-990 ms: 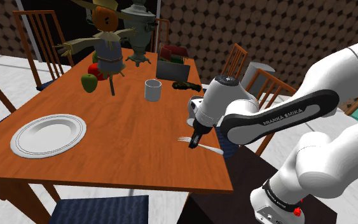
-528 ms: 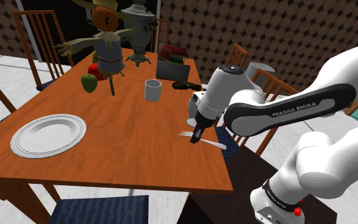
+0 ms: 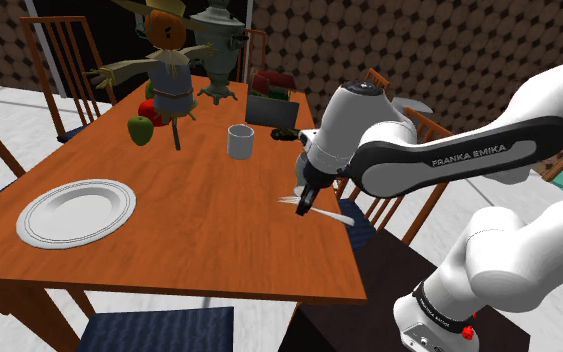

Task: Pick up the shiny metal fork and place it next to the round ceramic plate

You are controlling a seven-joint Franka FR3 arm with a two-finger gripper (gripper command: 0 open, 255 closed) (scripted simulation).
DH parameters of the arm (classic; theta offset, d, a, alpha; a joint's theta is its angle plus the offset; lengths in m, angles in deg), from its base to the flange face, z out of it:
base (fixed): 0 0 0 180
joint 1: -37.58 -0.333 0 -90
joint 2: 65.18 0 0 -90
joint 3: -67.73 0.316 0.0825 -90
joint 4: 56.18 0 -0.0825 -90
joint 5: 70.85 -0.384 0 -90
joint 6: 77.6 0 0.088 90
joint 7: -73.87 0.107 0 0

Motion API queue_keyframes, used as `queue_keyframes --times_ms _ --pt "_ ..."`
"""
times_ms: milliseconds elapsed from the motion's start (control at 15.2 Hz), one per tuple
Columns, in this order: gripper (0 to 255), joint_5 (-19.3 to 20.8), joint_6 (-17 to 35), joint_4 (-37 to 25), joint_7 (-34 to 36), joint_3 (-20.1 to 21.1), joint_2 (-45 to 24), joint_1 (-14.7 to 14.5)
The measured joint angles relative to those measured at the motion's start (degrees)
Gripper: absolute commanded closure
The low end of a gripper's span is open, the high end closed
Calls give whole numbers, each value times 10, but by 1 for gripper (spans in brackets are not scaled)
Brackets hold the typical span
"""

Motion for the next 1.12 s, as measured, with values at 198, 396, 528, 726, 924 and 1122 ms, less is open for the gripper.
queue_keyframes --times_ms 198,396,528,726,924,1122 --pt "255 16 4 -62 18 14 -67 11" --pt "255 36 2 -127 46 31 -133 17" --pt "255 55 -1 -177 63 40 -183 21" --pt "255 83 -15 -251 94 52 -250 19" --pt "255 107 -39 -332 113 55 -311 15" --pt "255 135 -64 -421 135 56 -382 2"
